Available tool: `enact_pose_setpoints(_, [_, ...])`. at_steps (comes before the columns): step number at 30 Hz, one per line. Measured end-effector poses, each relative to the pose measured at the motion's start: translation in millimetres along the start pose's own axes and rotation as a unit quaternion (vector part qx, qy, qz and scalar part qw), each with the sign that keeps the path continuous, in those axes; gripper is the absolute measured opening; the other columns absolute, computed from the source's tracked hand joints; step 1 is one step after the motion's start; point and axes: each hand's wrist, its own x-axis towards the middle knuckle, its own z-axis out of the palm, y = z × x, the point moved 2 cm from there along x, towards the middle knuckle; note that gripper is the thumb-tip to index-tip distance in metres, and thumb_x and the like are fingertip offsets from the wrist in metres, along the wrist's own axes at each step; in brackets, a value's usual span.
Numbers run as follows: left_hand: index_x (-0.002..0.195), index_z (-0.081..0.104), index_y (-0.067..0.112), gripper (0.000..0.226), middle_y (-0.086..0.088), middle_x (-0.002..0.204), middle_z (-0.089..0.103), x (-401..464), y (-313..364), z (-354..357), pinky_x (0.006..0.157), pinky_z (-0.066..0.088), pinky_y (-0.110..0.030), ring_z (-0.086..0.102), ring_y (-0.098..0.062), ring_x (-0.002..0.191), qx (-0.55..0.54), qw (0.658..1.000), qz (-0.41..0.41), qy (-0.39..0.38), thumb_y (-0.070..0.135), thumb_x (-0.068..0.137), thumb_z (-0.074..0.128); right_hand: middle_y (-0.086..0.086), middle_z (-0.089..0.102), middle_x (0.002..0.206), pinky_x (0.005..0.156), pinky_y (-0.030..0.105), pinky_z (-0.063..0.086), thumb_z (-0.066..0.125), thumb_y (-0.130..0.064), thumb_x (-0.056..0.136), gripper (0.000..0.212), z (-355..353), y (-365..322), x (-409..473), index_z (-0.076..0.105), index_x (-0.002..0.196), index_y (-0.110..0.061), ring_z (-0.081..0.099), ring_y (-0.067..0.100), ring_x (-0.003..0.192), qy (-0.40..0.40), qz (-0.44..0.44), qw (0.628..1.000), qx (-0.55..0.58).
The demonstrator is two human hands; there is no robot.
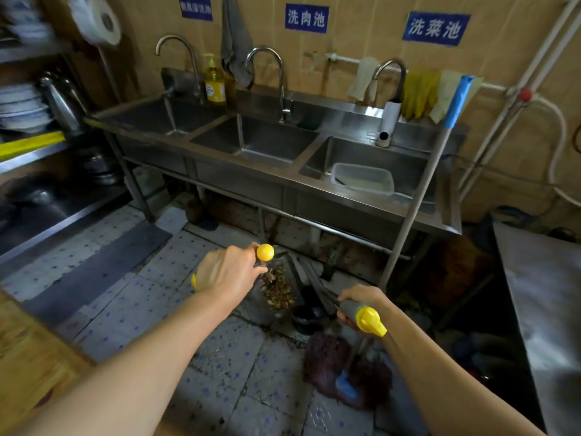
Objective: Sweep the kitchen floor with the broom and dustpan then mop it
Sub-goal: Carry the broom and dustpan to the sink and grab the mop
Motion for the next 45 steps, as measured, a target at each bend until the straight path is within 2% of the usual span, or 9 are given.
enact_pose_setpoints(8, [0.129, 0.044, 0.023, 0.047, -0.002, 0.105, 0.067, 8, 24, 3, 0.064, 0.040, -0.029, 0.065, -0.023, 0.096, 0.044, 0.996, 0.079, 0.015, 0.053, 0.094, 0.041, 0.022, 0.060, 0.076, 0.068, 0.041, 0.051, 0.070, 0.001, 0.073, 0.017, -28, 17, 17, 0.053, 0.074, 0.003, 0.063, 0.036, 0.076, 0.042, 0.041, 0.998, 0.017])
enact_pose_setpoints(14, [0.132, 0.042, 0.021, 0.048, 0.000, 0.109, 0.066, 8, 41, 8, 0.068, 0.044, -0.030, 0.065, -0.024, 0.096, 0.064, 0.989, 0.132, 0.020, 0.052, 0.095, 0.040, 0.023, 0.058, 0.068, 0.035, 0.024, 0.044, 0.064, 0.005, 0.080, 0.014, -42, 29, 8, 0.055, 0.090, 0.010, 0.056, 0.027, 0.032, 0.052, 0.048, 0.997, 0.021])
enact_pose_setpoints(19, [0.126, 0.046, 0.020, 0.045, 0.000, 0.106, 0.066, 9, 55, 8, 0.066, 0.042, -0.030, 0.065, -0.024, 0.094, 0.068, 0.983, 0.167, 0.022, 0.052, 0.094, 0.041, 0.025, 0.060, 0.076, 0.034, 0.023, 0.042, 0.066, 0.003, 0.079, 0.040, -49, 32, 5, 0.052, 0.116, 0.014, 0.055, 0.026, 0.030, 0.055, 0.037, 0.998, 0.010])
enact_pose_setpoints(24, [0.122, 0.048, 0.018, 0.043, -0.002, 0.106, 0.066, 11, 61, 8, 0.064, 0.037, -0.029, 0.065, -0.025, 0.094, 0.069, 0.981, 0.178, 0.024, 0.050, 0.095, 0.041, 0.017, 0.060, 0.051, 0.033, 0.020, 0.040, 0.067, 0.002, 0.077, 0.039, -56, 34, 3, 0.055, 0.111, 0.016, 0.055, 0.024, 0.030, 0.053, 0.032, 0.998, -0.021])
enact_pose_setpoints(28, [0.120, 0.049, 0.018, 0.041, -0.001, 0.104, 0.067, 8, 67, 6, 0.062, 0.036, -0.029, 0.066, -0.024, 0.092, 0.072, 0.980, 0.185, 0.025, 0.050, 0.095, 0.043, 0.020, 0.066, 0.070, 0.043, 0.025, 0.047, 0.072, -0.002, 0.073, 0.032, -58, 40, 10, 0.058, 0.100, 0.009, 0.060, 0.025, 0.045, 0.054, 0.036, 0.997, -0.041])
enact_pose_setpoints(32, [0.115, 0.056, 0.017, 0.040, -0.002, 0.093, 0.071, 2, 68, 2, 0.056, 0.035, -0.029, 0.068, -0.025, 0.081, 0.060, 0.977, 0.202, 0.042, 0.048, 0.092, 0.050, -0.004, 0.054, 0.034, 0.039, 0.014, 0.047, 0.066, -0.007, 0.082, 0.021, -61, 44, 12, 0.050, 0.068, -0.010, 0.053, 0.004, 0.031, 0.048, 0.037, 0.997, -0.056])
enact_pose_setpoints(36, [0.119, 0.050, 0.016, 0.038, -0.004, 0.100, 0.068, -3, 76, 2, 0.060, 0.035, -0.030, 0.066, -0.027, 0.088, 0.064, 0.973, 0.222, 0.021, 0.045, 0.095, 0.045, 0.023, 0.068, 0.098, 0.073, 0.038, 0.057, 0.078, -0.006, 0.070, 0.042, -66, 48, 18, 0.056, 0.102, 0.009, 0.069, 0.032, 0.087, 0.062, 0.048, 0.995, -0.063])
enact_pose_setpoints(39, [0.122, 0.046, 0.017, 0.039, -0.003, 0.105, 0.066, -4, 81, 1, 0.062, 0.035, -0.030, 0.064, -0.026, 0.093, 0.077, 0.972, 0.222, 0.011, 0.045, 0.097, 0.042, 0.025, 0.066, 0.104, 0.072, 0.042, 0.059, 0.082, -0.007, 0.064, 0.057, -69, 48, 23, 0.055, 0.112, 0.010, 0.068, 0.035, 0.090, 0.055, 0.049, 0.993, -0.091])
enact_pose_setpoints(45, [0.124, 0.044, 0.015, 0.037, -0.004, 0.107, 0.064, -11, 89, 3, 0.062, 0.032, -0.031, 0.063, -0.027, 0.093, 0.089, 0.966, 0.242, -0.006, 0.042, 0.099, 0.038, 0.020, 0.064, 0.111, 0.087, 0.042, 0.055, 0.078, -0.009, 0.072, 0.034, -73, 45, 24, 0.055, 0.093, 0.003, 0.065, 0.032, 0.102, 0.065, 0.031, 0.990, -0.119])
